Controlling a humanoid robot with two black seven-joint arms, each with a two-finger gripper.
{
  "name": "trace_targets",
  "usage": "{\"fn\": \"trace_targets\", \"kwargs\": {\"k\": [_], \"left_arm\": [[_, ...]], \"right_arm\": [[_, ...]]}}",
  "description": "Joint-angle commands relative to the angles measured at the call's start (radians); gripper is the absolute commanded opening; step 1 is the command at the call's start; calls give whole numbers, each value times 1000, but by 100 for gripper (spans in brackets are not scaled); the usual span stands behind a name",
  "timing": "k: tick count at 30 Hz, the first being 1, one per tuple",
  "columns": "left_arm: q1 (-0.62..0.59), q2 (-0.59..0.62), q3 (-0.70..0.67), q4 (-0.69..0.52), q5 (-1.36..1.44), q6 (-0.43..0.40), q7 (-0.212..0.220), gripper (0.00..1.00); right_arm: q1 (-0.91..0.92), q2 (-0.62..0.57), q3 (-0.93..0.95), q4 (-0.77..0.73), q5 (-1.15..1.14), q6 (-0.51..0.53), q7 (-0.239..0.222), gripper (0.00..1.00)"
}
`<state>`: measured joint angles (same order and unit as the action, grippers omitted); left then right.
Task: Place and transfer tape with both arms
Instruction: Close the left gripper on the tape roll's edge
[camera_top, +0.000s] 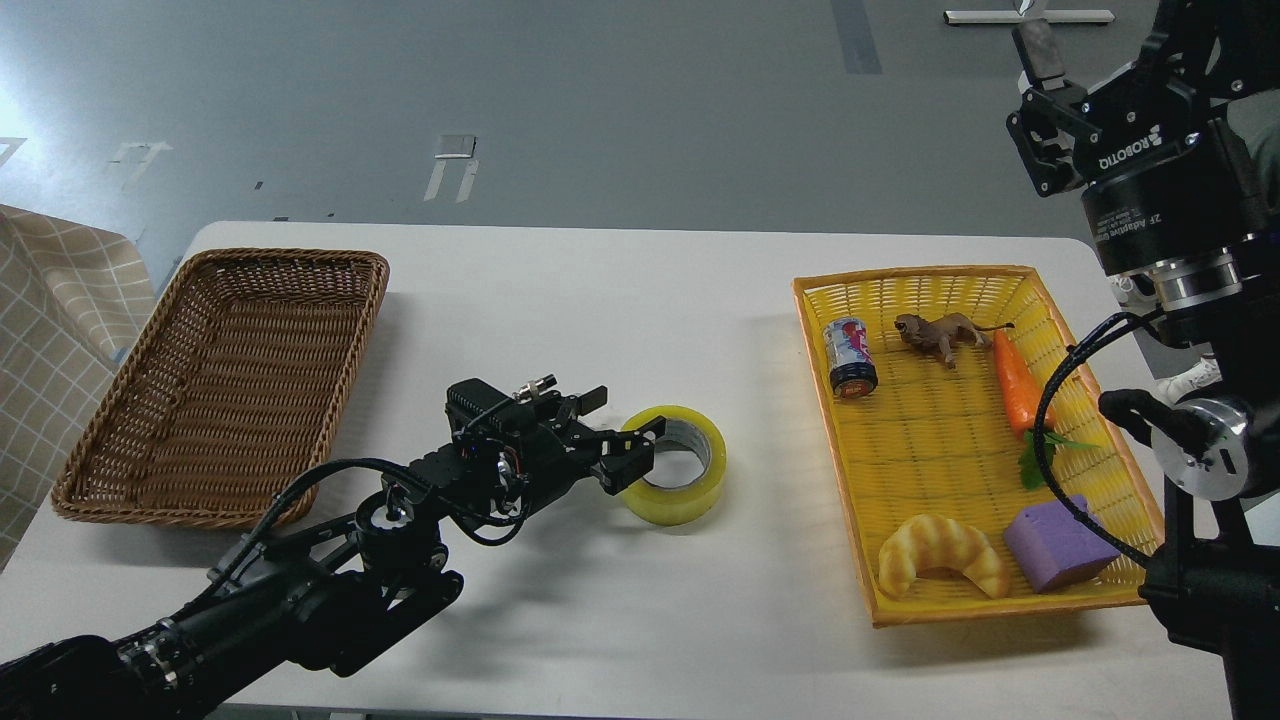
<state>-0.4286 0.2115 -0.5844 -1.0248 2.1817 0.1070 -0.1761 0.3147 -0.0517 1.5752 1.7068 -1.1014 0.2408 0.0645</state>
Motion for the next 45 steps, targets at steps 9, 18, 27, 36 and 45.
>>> {"fn": "trace_targets", "kwargs": {"k": [9,18,27,36,45], "left_arm": [[8,3,0,-12,0,2,-29,82],[5,3,1,-12,0,2,-33,73],[1,9,28,-9,0,2,-54,67],[1,14,44,-9,0,2,-54,62],[2,25,44,0,0,0,-54,19]], "right_arm": [[-16,4,0,-1,0,0,0,100],[-17,4,0,-1,0,0,-2,100],[-17,4,0,-1,0,0,0,100],[-17,4,0,0,0,0,-2,100],[-26,4,2,5,0,-1,-2,100]]}}
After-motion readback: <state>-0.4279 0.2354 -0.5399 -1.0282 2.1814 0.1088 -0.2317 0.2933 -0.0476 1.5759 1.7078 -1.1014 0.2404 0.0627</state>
